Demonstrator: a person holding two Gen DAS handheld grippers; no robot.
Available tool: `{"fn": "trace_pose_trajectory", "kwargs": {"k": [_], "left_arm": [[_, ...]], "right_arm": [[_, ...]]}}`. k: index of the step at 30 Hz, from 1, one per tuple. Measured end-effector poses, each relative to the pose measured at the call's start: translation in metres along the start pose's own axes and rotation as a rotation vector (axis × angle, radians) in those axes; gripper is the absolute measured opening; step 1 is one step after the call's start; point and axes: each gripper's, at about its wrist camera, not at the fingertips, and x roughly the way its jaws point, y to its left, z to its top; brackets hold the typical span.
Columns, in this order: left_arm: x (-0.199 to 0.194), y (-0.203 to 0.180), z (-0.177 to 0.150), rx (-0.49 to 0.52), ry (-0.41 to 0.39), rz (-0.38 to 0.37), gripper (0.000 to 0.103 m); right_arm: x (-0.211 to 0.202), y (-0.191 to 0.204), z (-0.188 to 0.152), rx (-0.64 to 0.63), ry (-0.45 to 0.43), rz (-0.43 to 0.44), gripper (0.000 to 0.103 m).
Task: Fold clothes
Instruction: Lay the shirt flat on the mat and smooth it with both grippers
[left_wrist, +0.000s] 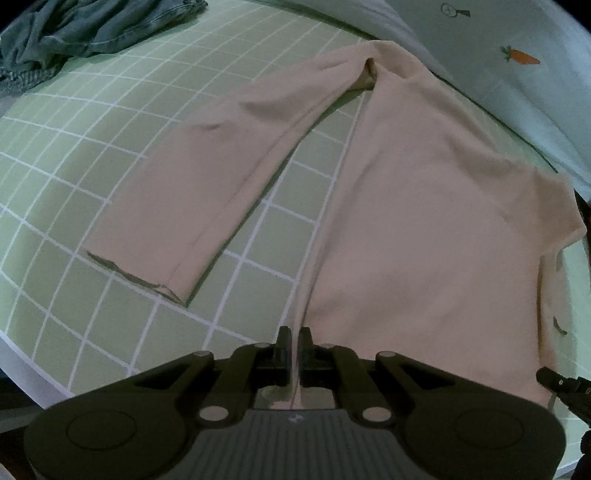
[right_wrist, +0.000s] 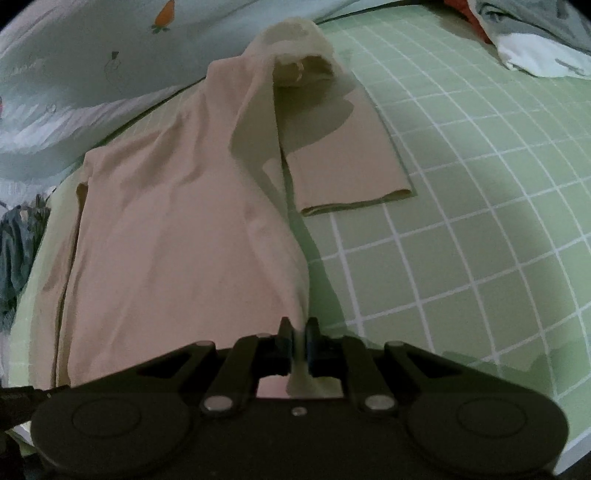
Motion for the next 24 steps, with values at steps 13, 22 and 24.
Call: {"fn": "trace_pose_trajectory", "kwargs": {"k": [13,22,24], "left_arm": [[-0.003,-0.018,-0.006,0.056,-0.045,0.065,0.084],[0.010,-0.049,-0.007,0.120,-0.019,0.103,0.086],[0.010,-0.054,-0.006,0.124,-0.022,0.114,0.086]], "right_arm": [[-0.007,-0.005,0.007,-0.012,-0.064,-0.042,0.084],[-0.003,-0.043,0.039,0.101,-0.136,-0.098,0.086],[0.004,-0.043,0.047,0.064,-0.156,-0.125,0.086]]}}
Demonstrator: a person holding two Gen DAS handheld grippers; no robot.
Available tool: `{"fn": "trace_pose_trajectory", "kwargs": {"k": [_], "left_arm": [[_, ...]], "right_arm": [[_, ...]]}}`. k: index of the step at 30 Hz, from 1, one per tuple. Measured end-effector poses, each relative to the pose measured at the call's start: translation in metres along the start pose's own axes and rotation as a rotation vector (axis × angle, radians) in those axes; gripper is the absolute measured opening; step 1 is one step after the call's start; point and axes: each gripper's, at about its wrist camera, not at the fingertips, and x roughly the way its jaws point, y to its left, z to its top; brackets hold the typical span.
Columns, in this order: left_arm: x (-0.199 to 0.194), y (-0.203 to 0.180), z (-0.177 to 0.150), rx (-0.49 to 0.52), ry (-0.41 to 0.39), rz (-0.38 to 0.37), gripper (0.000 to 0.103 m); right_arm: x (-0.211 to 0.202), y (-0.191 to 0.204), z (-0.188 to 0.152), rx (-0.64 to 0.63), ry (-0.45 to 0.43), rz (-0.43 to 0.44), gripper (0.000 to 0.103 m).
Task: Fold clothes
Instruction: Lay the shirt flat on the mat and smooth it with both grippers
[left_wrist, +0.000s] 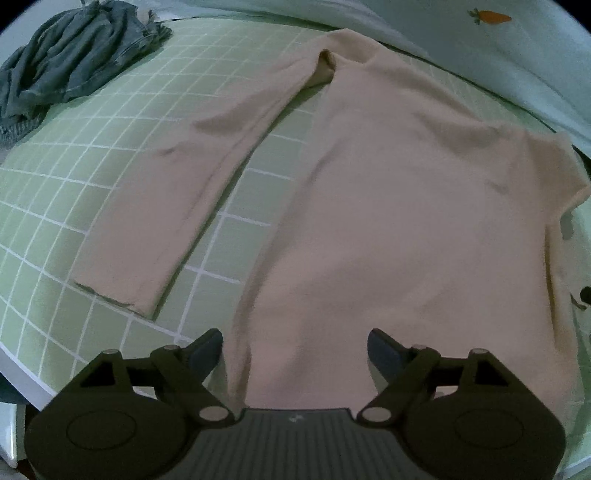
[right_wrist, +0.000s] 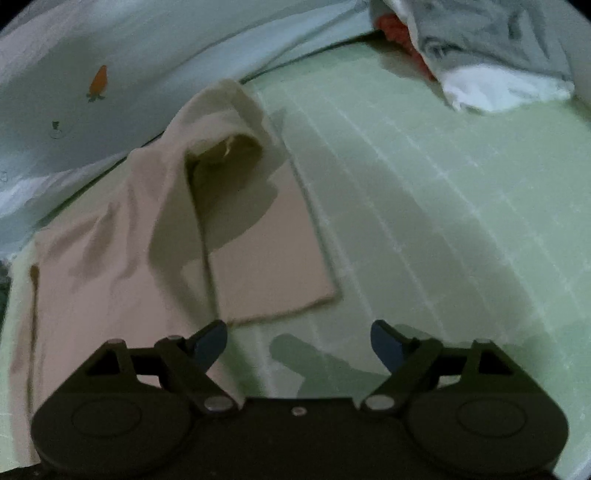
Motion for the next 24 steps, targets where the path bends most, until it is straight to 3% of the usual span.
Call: {"fn": "trace_pose_trajectory", "kwargs": {"k": [4,6,9,11,14,17,24], "left_arm": [[0.002,-0.012,0.005,0.017,0.002,0.024,0.089],[0.006,-0.019,0.009,0.034,0.010,0.035,0.089],[0.010,-0.028,0.016,0.062,0.015,0.046,0.089],[0.012,-0.034,0.020,0.079,0.018,0.051,0.089],[0.017,-0.040,0.028,0.103,0.028,0.058,0.090],[0.024,-0.047,0.036,0.123,0.042,0.049,0.090],[0.041,-0.071,0.052,0.220,0.071,0.047,0.090]], "right_arm": [[0.014,0.015,0.007,-0.201,-0.048,-0.045,0.079],[0.019,0.019,0.007,-0.252,-0.058,-0.047,0.065],[0.027,0.024,0.007,-0.324,-0.073,-0.047,0.052],[0.027,0.019,0.008,-0.300,-0.088,-0.017,0.049],[0.026,0.015,0.009,-0.291,-0.102,-0.016,0.026],[0.024,0.007,0.013,-0.262,-0.103,-0.007,0.011],[0.021,-0.027,0.020,-0.221,-0.141,-0.082,0.008]]}}
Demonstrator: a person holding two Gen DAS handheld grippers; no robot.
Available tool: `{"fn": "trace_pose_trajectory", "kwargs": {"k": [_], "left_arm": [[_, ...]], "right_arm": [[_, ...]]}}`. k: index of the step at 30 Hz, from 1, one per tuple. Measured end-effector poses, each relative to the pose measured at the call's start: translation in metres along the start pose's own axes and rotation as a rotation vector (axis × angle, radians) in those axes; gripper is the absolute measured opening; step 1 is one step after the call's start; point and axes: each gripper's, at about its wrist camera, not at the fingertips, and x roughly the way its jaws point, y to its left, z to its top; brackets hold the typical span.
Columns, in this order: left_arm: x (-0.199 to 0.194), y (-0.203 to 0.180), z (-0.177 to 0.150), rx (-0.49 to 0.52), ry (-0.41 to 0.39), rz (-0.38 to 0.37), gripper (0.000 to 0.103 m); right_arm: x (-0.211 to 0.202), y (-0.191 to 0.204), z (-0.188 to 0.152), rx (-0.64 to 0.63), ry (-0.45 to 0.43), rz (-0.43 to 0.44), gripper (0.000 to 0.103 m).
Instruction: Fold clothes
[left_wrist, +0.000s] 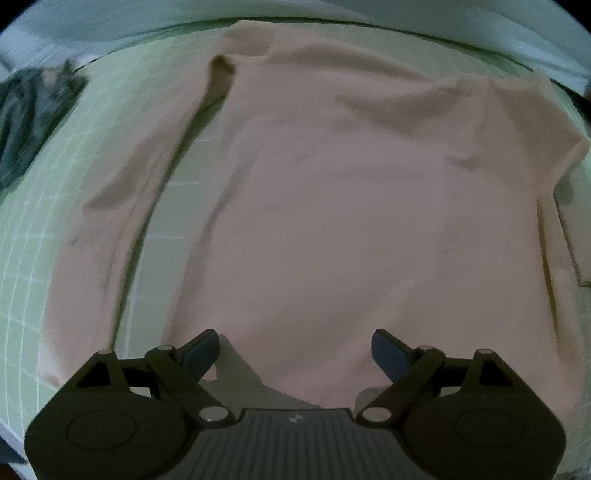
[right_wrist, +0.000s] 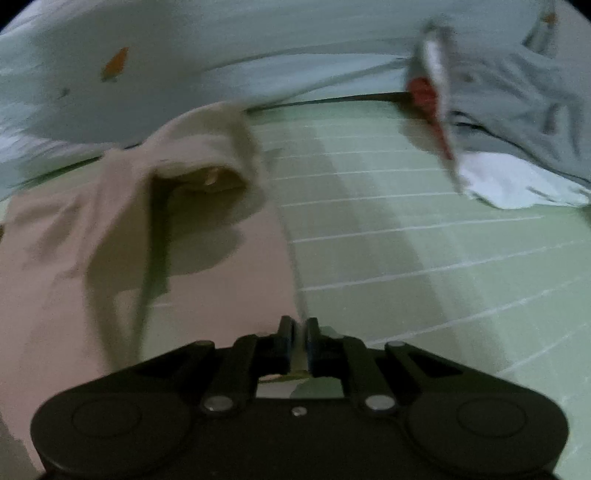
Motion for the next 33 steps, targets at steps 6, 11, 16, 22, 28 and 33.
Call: {"fn": "trace_pose_trajectory", "kwargs": {"k": [6,11,16,22,28,33], "left_arm": [[0.013,-0.001,0.012,0.001,0.026,-0.006,0.100],[0.020,0.005,0.019,-0.020,0.040,-0.026,0.103],[0.023,0.005,0.023,0.004,0.033,-0.032,0.103],[0.025,0.008,0.022,0.017,0.023,-0.039,0.103],[0.027,0.009,0.023,0.009,0.018,-0.037,0.103],[0.028,0.013,0.023,0.008,0.013,-0.037,0.103]], "right_arm": [[0.002,-0.067,0.003,0.071,-0.009,-0.243,0.001],[-0.003,-0.088,0.009,0.182,-0.004,-0.182,0.047],[0.000,-0.037,0.015,0.127,-0.036,-0.018,0.081],[0.012,0.005,0.015,-0.037,0.039,0.043,0.061],[0.008,-0.004,0.015,-0.026,0.049,0.068,0.004],[0.003,-0.026,0.015,0.032,0.057,0.029,0.004]]}}
